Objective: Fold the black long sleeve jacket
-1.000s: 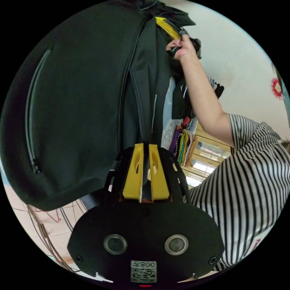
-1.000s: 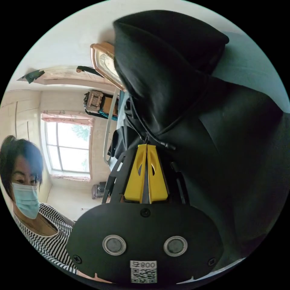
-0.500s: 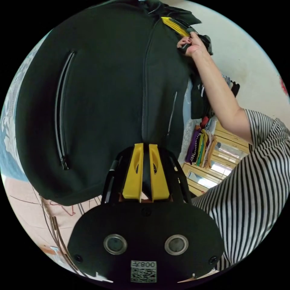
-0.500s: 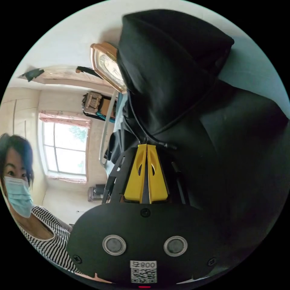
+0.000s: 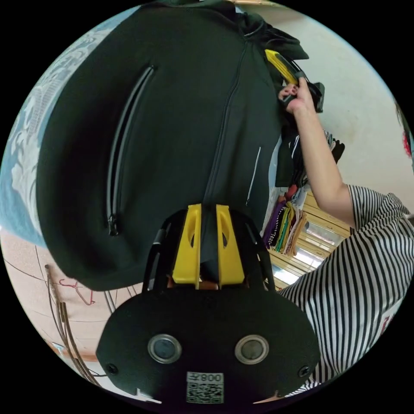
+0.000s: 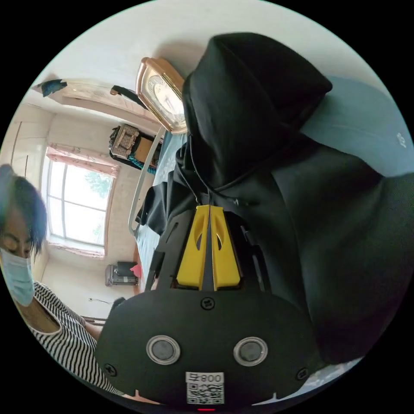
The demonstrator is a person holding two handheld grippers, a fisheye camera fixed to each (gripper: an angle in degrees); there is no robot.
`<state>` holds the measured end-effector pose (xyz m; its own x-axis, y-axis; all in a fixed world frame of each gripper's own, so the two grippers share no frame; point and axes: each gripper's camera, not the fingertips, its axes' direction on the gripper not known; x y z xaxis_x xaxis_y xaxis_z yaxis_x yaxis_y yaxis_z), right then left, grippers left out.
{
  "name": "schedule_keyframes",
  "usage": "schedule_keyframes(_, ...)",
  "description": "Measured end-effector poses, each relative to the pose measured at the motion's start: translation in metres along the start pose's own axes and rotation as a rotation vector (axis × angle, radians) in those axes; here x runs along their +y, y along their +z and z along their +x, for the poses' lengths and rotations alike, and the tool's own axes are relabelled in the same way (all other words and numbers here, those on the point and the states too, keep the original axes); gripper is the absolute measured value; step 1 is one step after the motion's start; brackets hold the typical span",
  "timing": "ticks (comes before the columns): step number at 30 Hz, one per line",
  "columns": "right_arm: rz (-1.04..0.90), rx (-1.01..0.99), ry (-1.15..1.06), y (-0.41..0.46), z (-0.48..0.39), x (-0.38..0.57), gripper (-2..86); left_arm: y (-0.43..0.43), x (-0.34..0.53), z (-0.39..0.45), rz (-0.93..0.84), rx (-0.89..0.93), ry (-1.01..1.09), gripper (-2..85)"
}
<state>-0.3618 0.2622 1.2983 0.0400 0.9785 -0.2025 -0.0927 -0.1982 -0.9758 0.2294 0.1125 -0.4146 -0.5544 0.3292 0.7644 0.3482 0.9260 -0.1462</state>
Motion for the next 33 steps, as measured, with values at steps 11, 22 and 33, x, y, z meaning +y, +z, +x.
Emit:
schedule_keyframes(11,-0.700,0.042,0.023,-0.005,-0.068,0.241,0.0,0.015,0.003,0.015,-0.191,-0.126,0.038,3.8)
schedule_keyframes(22,-0.930,0.433,-0.106,-0.033,-0.089,0.341,0.0,0.004,-0.005,0.037,-0.208,-0.204,0.086,0.5)
schedule_keyframes(33,-0.694,0.527,-0.130,-0.079,-0.127,0.307,0.0,-0.026,-0.042,0.106,-0.040,-0.202,0.239,0.1)
